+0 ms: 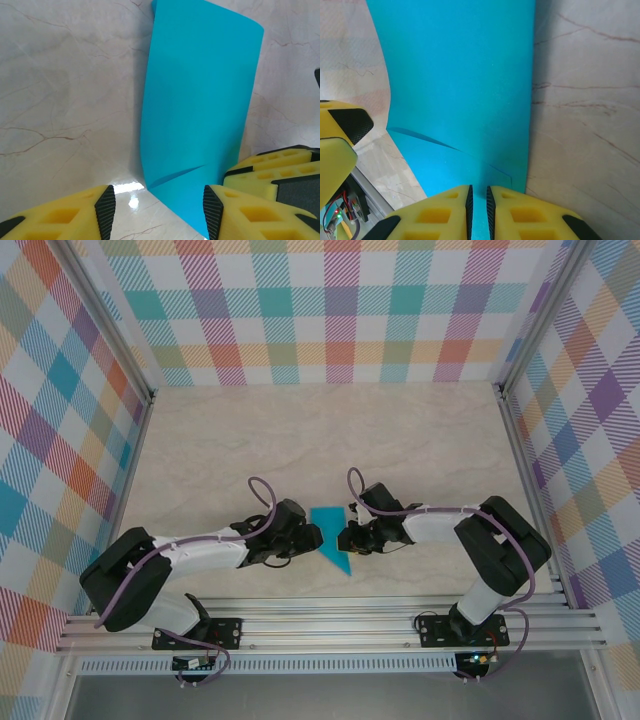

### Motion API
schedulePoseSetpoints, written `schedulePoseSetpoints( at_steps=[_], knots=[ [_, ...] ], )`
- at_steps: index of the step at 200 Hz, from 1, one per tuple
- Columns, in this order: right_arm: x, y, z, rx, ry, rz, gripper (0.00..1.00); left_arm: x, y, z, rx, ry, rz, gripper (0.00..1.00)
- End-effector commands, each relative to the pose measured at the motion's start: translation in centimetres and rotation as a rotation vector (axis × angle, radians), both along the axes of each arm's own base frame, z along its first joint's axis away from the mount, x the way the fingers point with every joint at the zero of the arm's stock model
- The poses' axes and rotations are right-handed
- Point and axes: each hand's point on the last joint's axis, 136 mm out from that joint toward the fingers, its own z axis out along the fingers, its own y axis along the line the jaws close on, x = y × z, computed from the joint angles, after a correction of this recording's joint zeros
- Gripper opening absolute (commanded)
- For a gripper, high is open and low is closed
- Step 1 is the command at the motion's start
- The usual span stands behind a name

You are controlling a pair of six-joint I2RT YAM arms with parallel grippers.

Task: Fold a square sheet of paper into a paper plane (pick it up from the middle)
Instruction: Fold the wing for the fifth time at the center of the table.

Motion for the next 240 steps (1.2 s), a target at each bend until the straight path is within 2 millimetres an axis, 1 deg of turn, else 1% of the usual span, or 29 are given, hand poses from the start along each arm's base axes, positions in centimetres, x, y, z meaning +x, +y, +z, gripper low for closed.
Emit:
schedulePoseSetpoints(
  at_steps=[1,31,53,74,90,99,111,132,166,185,202,213,240],
  knots=[
    [-0.4,-1.0,-1.1,-0.042,0.020,-0.021,0.19,0.1,-1.0,0.2,-0.043,0.006,0.018,0.51],
    [-0.2,-1.0,-1.2,-0.044,0.022,-0.028,0.19,0.3,-1.4,-0.4,-0.047,0.021,0.022,0.49],
    [-0.1,-1.1,-1.4,-0.047,0.025,-0.033,0.19,0.4,-1.1,-1.0,-0.024,0.029,0.038,0.49],
    [-0.2,-1.0,-1.6,-0.040,0.037,-0.034,0.18,0.6,-1.5,-1.3,-0.021,0.040,0.038,0.50],
    [-0.2,-1.0,-1.6,-0.040,0.046,-0.037,0.18,0.8,-2.4,-1.2,-0.059,0.042,0.028,0.48],
    [-0.3,-1.1,-1.7,-0.043,0.049,-0.039,0.18,1.0,-2.7,-1.1,-0.077,0.039,0.035,0.45],
    [-0.4,-1.2,-1.9,-0.049,0.054,-0.042,0.18,1.3,-2.8,-1.1,-0.083,0.032,0.053,0.41],
    [-0.6,-1.5,-2.1,-0.056,0.062,-0.044,0.18,1.9,-3.1,-0.4,-0.107,0.009,0.069,0.38],
    [-0.4,-1.7,-1.9,-0.052,0.055,-0.056,0.18,1.8,-3.1,0.0,-0.107,-0.002,0.057,0.37],
    [-0.3,-1.6,-1.9,-0.046,0.055,-0.058,0.18,1.7,-2.7,0.1,-0.094,-0.002,0.069,0.38],
    [-0.4,-1.6,-2.0,-0.047,0.056,-0.058,0.18,1.7,-1.0,-0.3,-0.050,-0.001,0.137,0.37],
    [-0.5,-1.7,-2.2,-0.051,0.056,-0.051,0.18,1.6,-0.4,-0.1,-0.049,-0.010,0.163,0.39],
    [-0.6,-1.7,-2.5,-0.047,0.065,-0.044,0.18,1.6,-0.4,0.7,-0.051,-0.027,0.149,0.40]
  ],
)
